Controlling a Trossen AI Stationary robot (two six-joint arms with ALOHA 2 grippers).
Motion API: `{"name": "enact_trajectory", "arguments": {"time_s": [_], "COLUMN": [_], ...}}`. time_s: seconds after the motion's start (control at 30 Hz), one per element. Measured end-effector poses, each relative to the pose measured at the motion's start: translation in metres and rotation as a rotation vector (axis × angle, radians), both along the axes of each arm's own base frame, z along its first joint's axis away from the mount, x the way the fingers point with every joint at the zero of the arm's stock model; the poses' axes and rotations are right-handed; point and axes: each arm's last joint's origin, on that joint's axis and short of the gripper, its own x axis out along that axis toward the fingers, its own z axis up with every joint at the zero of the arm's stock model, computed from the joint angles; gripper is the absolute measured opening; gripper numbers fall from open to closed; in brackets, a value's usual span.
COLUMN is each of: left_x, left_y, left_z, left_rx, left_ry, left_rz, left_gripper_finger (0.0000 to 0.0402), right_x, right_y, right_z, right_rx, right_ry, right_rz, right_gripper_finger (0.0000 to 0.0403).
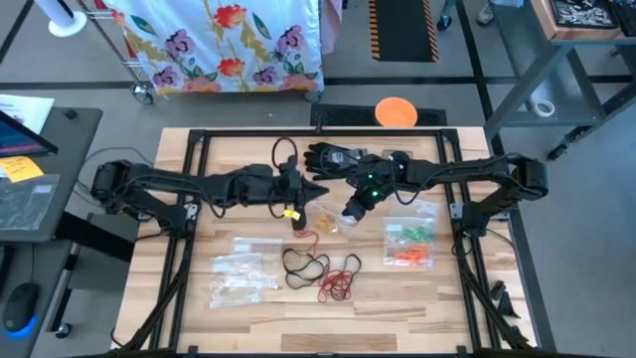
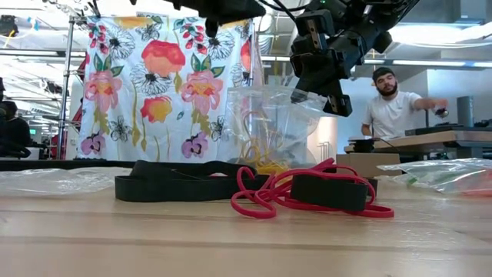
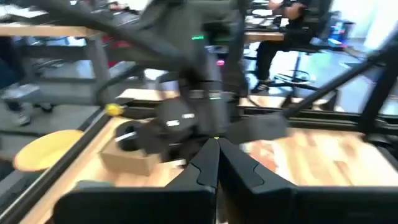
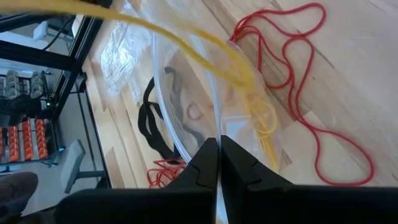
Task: Sort rubber bands
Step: Put the yellow rubber band into the transparent zip bag
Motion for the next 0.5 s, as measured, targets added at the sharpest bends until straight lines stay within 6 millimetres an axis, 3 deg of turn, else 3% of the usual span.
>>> {"name": "enact_trajectory", "arguments": {"time_s": [0.5], "left_x": [-0.004], "left_y": [-0.036], "left_z": [0.0], "left_rx": [0.048], "left_ry": [0.028], "left_rz": [-0.112], "left_gripper_finger": [0.0], "right_x": [0.0], "right_y": [0.0], "right_z": [0.0], "right_rx": [0.0], "right_ry": [0.0], "right_rz": [0.0], "right_gripper_finger": [0.0008]}}
